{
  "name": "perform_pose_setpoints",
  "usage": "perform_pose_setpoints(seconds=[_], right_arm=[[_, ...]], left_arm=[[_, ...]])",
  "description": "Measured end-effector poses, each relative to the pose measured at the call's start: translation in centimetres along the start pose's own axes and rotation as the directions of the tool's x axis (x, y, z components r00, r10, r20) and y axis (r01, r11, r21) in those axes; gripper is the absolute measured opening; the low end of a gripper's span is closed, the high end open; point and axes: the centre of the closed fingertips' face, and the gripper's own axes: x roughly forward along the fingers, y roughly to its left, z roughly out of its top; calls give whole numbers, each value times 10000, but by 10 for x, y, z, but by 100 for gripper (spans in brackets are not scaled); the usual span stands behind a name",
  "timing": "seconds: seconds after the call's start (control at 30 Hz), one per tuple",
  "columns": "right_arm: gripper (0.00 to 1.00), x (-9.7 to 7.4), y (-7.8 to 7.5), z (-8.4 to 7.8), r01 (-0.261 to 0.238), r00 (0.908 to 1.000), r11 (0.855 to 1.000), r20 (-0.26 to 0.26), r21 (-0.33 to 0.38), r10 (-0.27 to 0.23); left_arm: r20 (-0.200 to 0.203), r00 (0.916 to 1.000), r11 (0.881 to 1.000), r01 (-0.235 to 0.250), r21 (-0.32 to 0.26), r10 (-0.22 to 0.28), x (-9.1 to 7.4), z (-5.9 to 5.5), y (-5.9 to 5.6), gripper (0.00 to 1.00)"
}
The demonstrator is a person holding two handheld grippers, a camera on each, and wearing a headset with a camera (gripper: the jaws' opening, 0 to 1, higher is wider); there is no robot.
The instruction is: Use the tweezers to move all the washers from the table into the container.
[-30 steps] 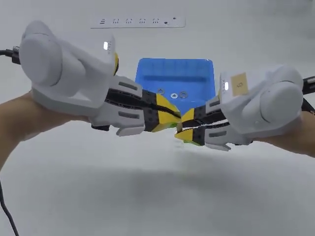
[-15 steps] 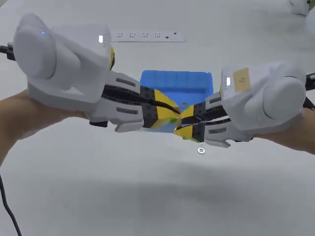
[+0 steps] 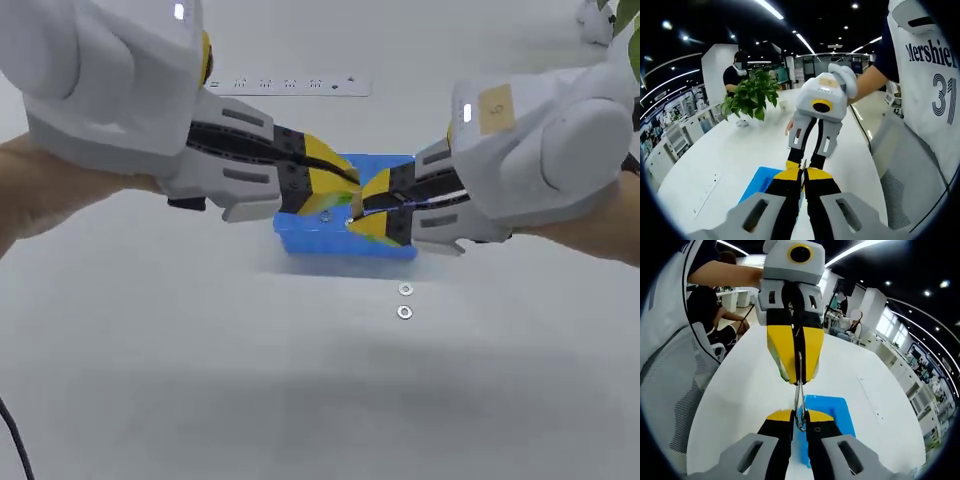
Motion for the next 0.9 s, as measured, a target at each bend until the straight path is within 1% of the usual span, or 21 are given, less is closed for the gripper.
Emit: perform_pose_setpoints(seconds=[0.1,0.17,0.2,0.33,0.43,0.47,0.57,0.6,0.7,0.87,0.9], right_arm=[[10,4,-12,1,143,9999,9999,64,6,-143],[10,9,-17,0,147,9999,9999,57,2,-147],[10,10,-17,-1,151,9999,9999,53,-5,-150],[10,18,-27,-6,169,9998,9998,78,81,-170],[10,25,-34,-11,233,9997,9996,72,182,-234],[10,27,-36,-12,242,9997,9995,62,201,-243],[10,34,-41,-17,224,9997,9992,33,331,-226],[10,38,-42,-21,213,9998,9990,-25,388,-212],[10,45,-45,-28,168,9998,9984,-85,533,-163],[10,57,-47,-40,8,9999,9965,-151,834,5],[10,61,-50,-45,-25,9997,9964,-233,853,45]], left_arm=[[21,9999,9999,-122,105,122,-1,0,12,6],[-42,9999,9998,-121,169,121,0,-3,18,6],[-57,9999,9998,-116,184,117,1,-3,19,6],[-112,9998,9995,-182,261,185,3,-11,31,6],[-75,9997,9996,-250,97,251,5,-18,41,6],[-82,9997,9997,-241,80,242,5,-19,42,6],[-109,9999,9999,-101,56,102,9,-26,49,6],[-169,9998,10000,-84,40,85,10,-31,53,6],[-207,9998,9999,-57,-109,55,13,-40,59,6],[-309,9995,9995,106,-298,-115,23,-56,67,6],[-358,9992,9993,159,-330,-170,25,-60,69,6]])
